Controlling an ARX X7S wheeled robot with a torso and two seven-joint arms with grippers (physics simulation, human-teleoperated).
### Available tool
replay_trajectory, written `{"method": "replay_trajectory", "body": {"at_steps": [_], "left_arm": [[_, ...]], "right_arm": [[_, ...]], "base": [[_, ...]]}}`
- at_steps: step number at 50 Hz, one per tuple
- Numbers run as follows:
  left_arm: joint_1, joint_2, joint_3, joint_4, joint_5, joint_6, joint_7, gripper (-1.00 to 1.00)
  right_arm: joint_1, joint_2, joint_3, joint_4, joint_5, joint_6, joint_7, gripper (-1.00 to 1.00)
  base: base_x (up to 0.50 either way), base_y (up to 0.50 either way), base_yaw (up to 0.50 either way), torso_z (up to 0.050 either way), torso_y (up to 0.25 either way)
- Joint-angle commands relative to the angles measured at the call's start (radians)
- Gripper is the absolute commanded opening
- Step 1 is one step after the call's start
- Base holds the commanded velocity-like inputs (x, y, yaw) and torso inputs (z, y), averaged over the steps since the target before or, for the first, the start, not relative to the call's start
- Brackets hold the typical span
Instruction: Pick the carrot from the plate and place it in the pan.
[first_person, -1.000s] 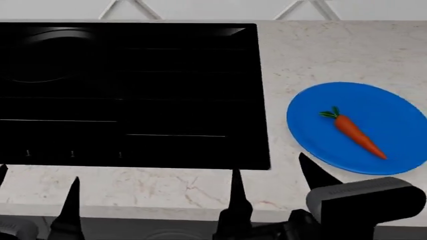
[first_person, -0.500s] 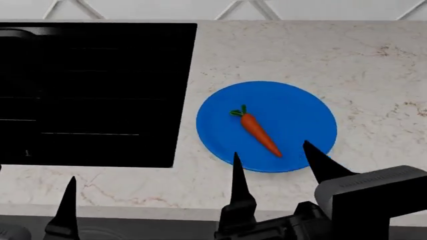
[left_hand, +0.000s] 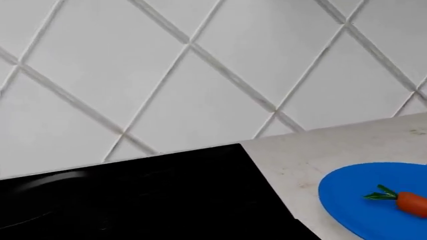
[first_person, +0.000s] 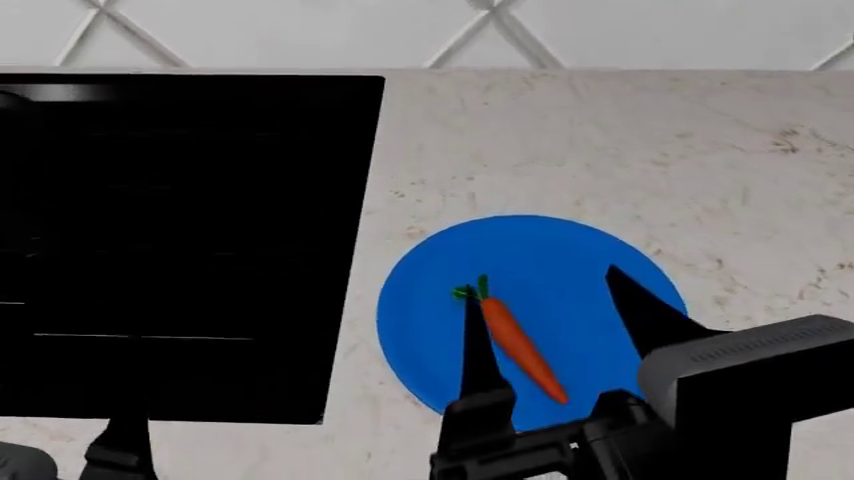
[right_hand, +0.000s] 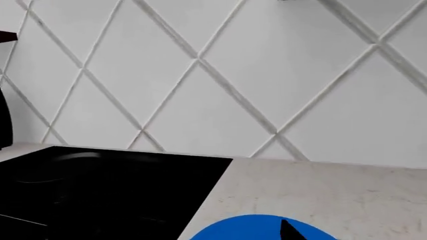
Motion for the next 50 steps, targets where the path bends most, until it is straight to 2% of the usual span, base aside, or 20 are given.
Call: {"method": "replay_trajectory", "body": {"at_steps": [1, 17, 24, 28, 34, 40, 44, 48, 49, 50], "left_arm": [[-0.015, 0.024, -0.034, -0.030, 0.018, 0.006, 0.006, 1.00], [-0.002, 0.020, -0.033, -0.021, 0.014, 0.008, -0.006, 1.00], [0.005, 0.019, -0.030, -0.019, 0.014, 0.011, -0.012, 1.00], [0.007, 0.019, -0.028, -0.017, 0.013, 0.011, -0.016, 1.00], [0.011, 0.019, -0.028, -0.002, 0.010, 0.000, -0.024, 1.00], [0.006, 0.018, -0.022, 0.017, 0.006, -0.023, -0.033, 1.00], [0.007, 0.014, -0.026, 0.019, 0.002, -0.026, -0.033, 1.00], [-0.001, 0.009, -0.031, 0.027, -0.008, -0.043, -0.032, 1.00], [-0.002, 0.008, -0.031, 0.029, -0.010, -0.044, -0.032, 1.00], [-0.002, 0.007, -0.032, 0.029, -0.012, -0.045, -0.031, 1.00]], "right_arm": [[0.017, -0.014, 0.018, 0.012, -0.013, 0.008, -0.029, 1.00], [0.056, -0.023, 0.043, 0.080, 0.044, 0.024, -0.030, 1.00], [0.058, -0.016, 0.036, 0.086, 0.042, 0.019, -0.038, 1.00], [0.078, -0.005, 0.022, 0.114, 0.031, 0.013, -0.059, 1.00], [0.160, 0.058, -0.027, 0.184, 0.093, 0.040, -0.209, 1.00], [0.262, 0.091, -0.155, 0.380, 0.025, 0.012, -0.392, 1.00], [0.321, 0.075, -0.202, 0.508, -0.006, 0.036, -0.407, 1.00], [0.351, 0.077, -0.290, 0.623, -0.124, -0.018, -0.422, 1.00], [0.358, 0.076, -0.296, 0.640, -0.131, -0.023, -0.426, 1.00], [0.350, 0.044, -0.234, 0.680, -0.073, -0.054, -0.454, 1.00]], "base": [[0.50, 0.00, 0.00, 0.000, 0.000], [0.03, 0.00, 0.00, 0.000, 0.000], [0.00, -0.48, 0.00, 0.000, 0.000], [0.00, -0.01, 0.00, 0.000, 0.000], [0.00, 0.00, 0.00, 0.000, 0.000], [0.00, 0.00, 0.00, 0.000, 0.000], [0.00, 0.00, 0.00, 0.000, 0.000], [0.00, 0.00, 0.00, 0.000, 0.000], [0.00, 0.00, 0.00, 0.000, 0.000], [0.00, 0.00, 0.00, 0.000, 0.000]]}}
